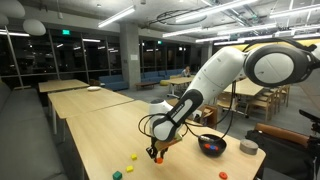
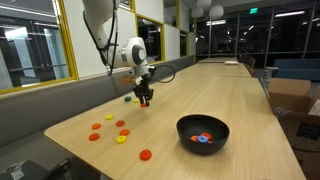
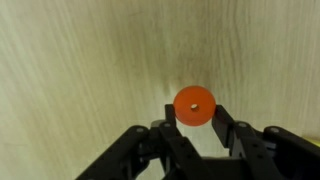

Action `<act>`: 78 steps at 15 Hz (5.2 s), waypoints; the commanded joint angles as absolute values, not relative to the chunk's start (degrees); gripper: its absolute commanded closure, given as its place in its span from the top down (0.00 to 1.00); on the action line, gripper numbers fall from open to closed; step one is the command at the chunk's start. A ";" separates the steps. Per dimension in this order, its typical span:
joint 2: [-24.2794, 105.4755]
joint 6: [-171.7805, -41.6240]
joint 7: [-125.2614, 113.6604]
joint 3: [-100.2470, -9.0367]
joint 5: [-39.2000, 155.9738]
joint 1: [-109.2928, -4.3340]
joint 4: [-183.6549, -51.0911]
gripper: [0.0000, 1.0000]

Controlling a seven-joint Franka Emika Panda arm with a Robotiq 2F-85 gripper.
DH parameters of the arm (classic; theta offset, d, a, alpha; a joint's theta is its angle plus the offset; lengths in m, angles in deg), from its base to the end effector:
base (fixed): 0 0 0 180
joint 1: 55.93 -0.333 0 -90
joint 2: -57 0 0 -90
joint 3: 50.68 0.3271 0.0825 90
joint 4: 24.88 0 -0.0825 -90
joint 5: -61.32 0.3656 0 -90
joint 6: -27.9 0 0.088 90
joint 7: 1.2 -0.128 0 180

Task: Put some of the rings in the black bowl

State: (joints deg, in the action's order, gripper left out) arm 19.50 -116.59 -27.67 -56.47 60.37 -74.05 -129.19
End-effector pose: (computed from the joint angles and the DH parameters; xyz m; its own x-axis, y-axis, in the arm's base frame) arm 0.6339 0.1429 0.1841 0.9753 -0.2075 0.0751 -0.2110 -0.9765 0.0427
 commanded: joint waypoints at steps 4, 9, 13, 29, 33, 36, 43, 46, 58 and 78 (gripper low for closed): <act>32.05 -119.29 -34.35 -62.65 58.28 -70.63 -141.61 0.17; 38.03 -121.82 -38.00 -65.39 57.66 -66.48 -149.70 0.17; 41.15 -124.47 -40.23 -66.42 57.70 -63.30 -155.12 0.17; 43.41 -126.72 -42.26 -65.19 59.68 -56.54 -161.10 1.00; 44.27 -126.41 -42.13 -61.76 59.70 -58.62 -162.15 1.00; 44.23 -125.97 -43.24 -59.17 58.94 -61.27 -162.48 1.00; 42.36 -124.44 -40.30 -51.75 60.55 -65.81 -161.06 1.00; 41.33 -125.21 -38.46 -48.67 62.33 -66.48 -161.10 1.00; 33.03 -130.65 -37.54 -46.40 64.66 -69.70 -159.36 1.00; 31.52 -137.35 -43.62 -55.47 61.26 -81.22 -160.68 1.00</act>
